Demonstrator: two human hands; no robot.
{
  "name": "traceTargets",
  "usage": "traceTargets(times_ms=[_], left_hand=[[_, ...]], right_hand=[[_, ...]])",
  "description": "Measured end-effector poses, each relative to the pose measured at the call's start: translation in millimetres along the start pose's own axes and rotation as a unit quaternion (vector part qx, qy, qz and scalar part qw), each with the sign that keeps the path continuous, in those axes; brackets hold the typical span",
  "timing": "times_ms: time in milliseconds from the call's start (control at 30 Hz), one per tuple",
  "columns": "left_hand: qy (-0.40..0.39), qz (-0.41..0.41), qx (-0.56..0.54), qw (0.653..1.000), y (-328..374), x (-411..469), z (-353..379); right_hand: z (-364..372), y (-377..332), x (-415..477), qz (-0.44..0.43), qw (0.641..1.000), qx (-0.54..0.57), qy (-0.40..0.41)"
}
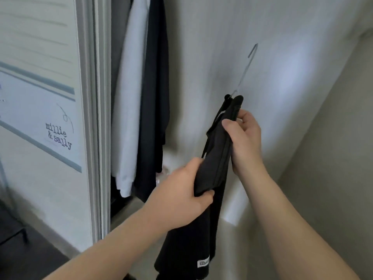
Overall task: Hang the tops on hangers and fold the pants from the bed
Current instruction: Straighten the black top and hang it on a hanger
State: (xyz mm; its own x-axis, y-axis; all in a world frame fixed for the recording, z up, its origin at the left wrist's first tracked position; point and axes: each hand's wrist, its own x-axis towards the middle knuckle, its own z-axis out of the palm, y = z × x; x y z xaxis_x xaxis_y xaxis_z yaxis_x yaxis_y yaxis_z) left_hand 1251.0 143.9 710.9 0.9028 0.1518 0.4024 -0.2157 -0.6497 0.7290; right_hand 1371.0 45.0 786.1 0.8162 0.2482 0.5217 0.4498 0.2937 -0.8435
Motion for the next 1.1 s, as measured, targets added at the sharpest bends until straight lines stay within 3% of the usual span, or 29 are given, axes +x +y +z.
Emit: traceTargets(times_ms=[300,500,733,1100], left_hand=[[0.073,0.082,0.106,0.988,53.2,126.9,-71.7],[0.126,0.126,0.219,0.959,110.0,213.5,-111.1],[0.183,0.149,0.350,0.906,170.0,280.4,-144.4],[0.161,0.113,0.419,0.887,173.1,302.9,-145.8]], right_hand=[[17.9,-86.7,144.3,-0.159,0.985,-0.047,-0.039],[13.9,-159.5,237.1,-0.229,0.969,-0.071,-0.052],[11.1,-219.1,316.0,-0.226,0.968,-0.111,-0.018],[12.6,-199.9,352.0,-0.115,0.981,-0.153,-0.045]])
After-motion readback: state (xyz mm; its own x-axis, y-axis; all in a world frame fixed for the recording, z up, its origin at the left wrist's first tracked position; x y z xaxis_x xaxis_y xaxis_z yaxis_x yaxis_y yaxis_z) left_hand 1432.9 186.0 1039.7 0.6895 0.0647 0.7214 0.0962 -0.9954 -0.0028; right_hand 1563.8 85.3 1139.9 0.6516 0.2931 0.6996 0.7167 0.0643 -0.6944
